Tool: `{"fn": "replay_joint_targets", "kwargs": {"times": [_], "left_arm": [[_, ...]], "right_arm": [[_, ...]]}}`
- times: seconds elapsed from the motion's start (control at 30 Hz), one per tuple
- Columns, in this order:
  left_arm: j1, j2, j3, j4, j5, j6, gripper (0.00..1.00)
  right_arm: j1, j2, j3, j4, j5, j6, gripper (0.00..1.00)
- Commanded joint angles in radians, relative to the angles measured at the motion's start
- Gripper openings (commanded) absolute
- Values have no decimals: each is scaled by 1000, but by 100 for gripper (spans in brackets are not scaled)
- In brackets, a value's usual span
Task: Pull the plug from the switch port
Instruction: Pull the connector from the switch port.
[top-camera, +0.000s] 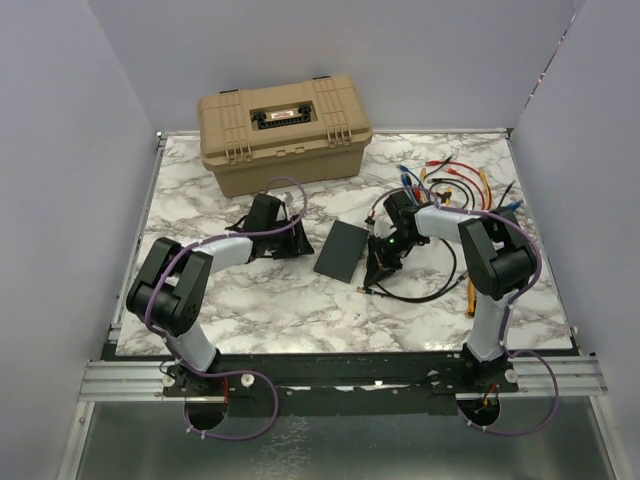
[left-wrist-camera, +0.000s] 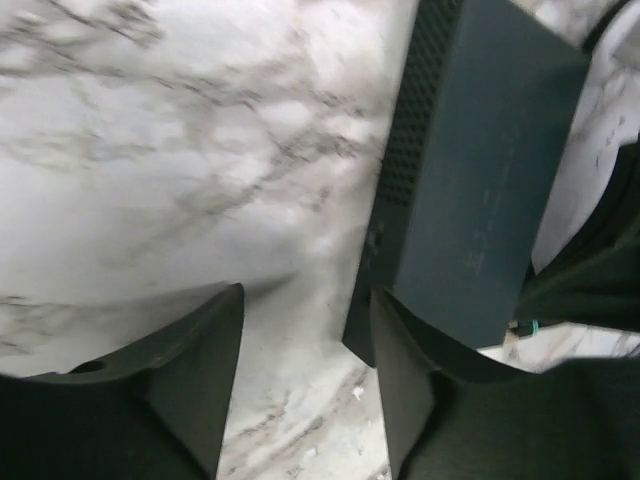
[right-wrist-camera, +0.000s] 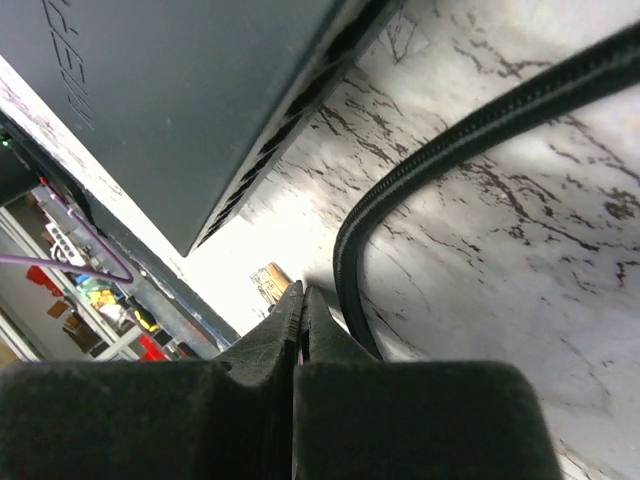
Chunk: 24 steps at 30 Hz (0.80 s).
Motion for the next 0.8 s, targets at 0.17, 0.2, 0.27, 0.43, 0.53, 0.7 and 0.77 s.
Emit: {"fn": "replay_joint_targets", "kwargs": {"times": [0.17, 0.2, 0.27, 0.43, 0.53, 0.7, 0.77], "left_arm": [[-124, 31, 89, -188, -35, 73, 61], [-133, 41, 97, -186, -36, 73, 61], [-150, 58, 106, -189, -50, 71, 61], [-177, 79, 98, -199, -118, 61, 56], [-177, 95, 87, -214, -147, 57, 46], [-177, 130, 89, -238, -172, 58, 24], [-177, 142, 93, -246, -180, 56, 17]], "right_arm": [[-1, 71, 93, -14, 16, -30, 0], [0, 70, 96, -16, 19, -31, 0], [0, 60, 96, -19, 30, -32, 0], [0, -13, 75, -21, 86, -32, 2], [0, -61, 68, -37, 118, -42, 6], [15, -127, 72, -87, 185, -56, 22], [31, -150, 71, -107, 220, -56, 27]]}}
